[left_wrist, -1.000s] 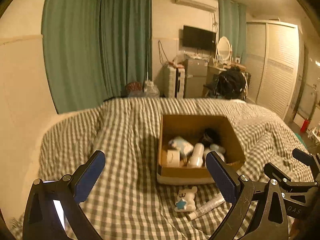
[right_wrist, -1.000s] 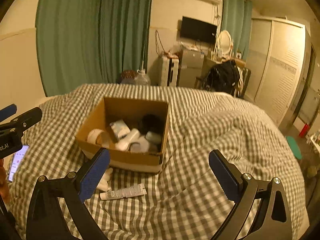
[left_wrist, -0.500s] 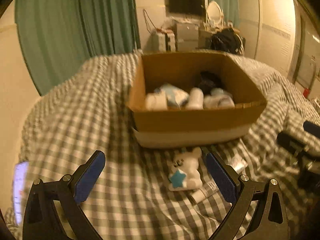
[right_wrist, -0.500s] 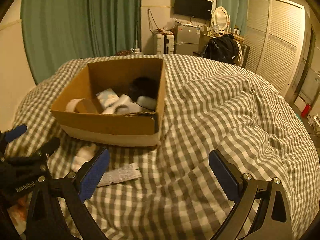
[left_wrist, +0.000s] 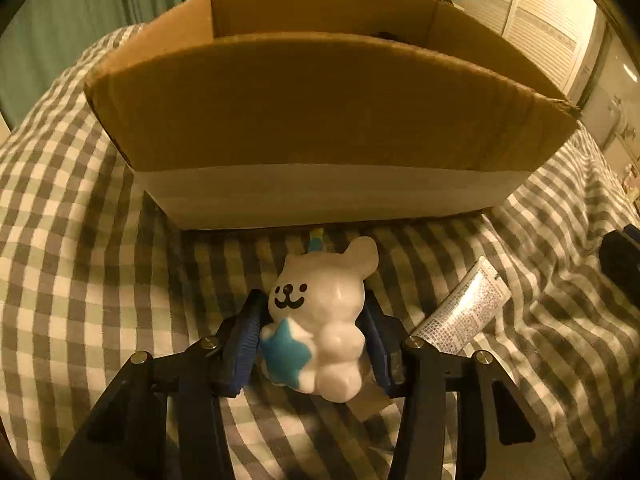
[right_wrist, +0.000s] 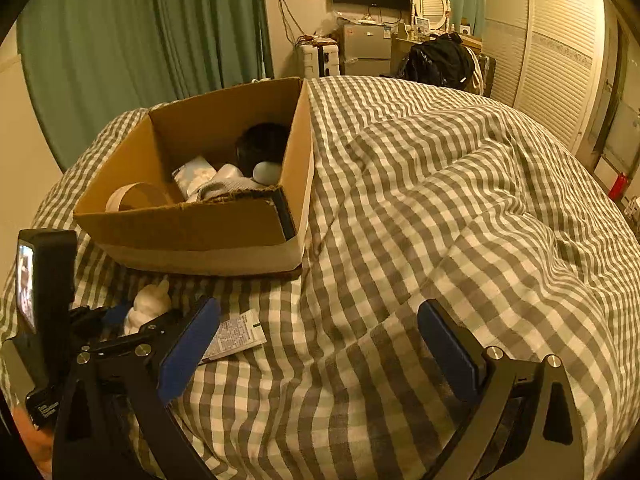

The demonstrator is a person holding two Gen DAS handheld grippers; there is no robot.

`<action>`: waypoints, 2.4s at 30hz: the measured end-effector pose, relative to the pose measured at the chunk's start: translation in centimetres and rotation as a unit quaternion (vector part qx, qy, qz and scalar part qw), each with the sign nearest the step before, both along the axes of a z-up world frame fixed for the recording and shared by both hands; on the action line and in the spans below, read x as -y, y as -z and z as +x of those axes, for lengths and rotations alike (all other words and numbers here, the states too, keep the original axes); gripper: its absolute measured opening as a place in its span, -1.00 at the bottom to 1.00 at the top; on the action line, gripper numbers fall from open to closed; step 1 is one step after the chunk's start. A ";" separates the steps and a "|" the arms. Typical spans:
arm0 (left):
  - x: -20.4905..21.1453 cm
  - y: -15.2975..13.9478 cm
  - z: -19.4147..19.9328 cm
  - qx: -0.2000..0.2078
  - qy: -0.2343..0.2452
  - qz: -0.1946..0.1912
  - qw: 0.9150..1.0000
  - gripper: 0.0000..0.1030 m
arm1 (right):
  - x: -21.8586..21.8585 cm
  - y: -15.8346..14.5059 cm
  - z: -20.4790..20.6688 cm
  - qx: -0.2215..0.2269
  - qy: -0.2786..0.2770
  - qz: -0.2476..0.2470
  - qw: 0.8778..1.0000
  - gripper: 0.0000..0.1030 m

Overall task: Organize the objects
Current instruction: 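Grasp the white bear figurine with the left gripper while the right gripper grasps the toothpaste tube, then lower the bear and toothpaste into the box and open both grippers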

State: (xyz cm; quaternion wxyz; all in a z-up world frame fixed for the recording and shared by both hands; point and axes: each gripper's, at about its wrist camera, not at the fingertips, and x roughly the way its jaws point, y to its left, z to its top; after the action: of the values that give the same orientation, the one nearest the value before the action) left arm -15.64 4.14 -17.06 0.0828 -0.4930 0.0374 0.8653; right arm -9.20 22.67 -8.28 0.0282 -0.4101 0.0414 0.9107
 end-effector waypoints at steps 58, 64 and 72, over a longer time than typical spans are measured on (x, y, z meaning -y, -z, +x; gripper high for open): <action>5.0 -12.2 9.6 -0.080 -0.053 0.033 0.995 -0.06 | 6.8 -3.3 5.4 0.014 -0.137 -0.045 0.990 -0.64; 4.5 -15.5 8.4 -0.110 -0.033 0.038 0.993 -0.06 | 7.2 -7.6 5.2 -0.026 -0.152 -0.030 0.988 -0.64; 3.6 -20.0 4.4 -0.148 -0.004 0.050 0.988 -0.06 | 7.6 -12.9 2.5 -0.067 -0.177 -0.022 0.982 -0.64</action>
State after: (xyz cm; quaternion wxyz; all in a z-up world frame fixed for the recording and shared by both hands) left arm -11.19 0.55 2.95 0.0972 -0.3549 0.0042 0.9298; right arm -6.72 15.09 4.61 -0.1455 -0.3491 -0.0101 0.9257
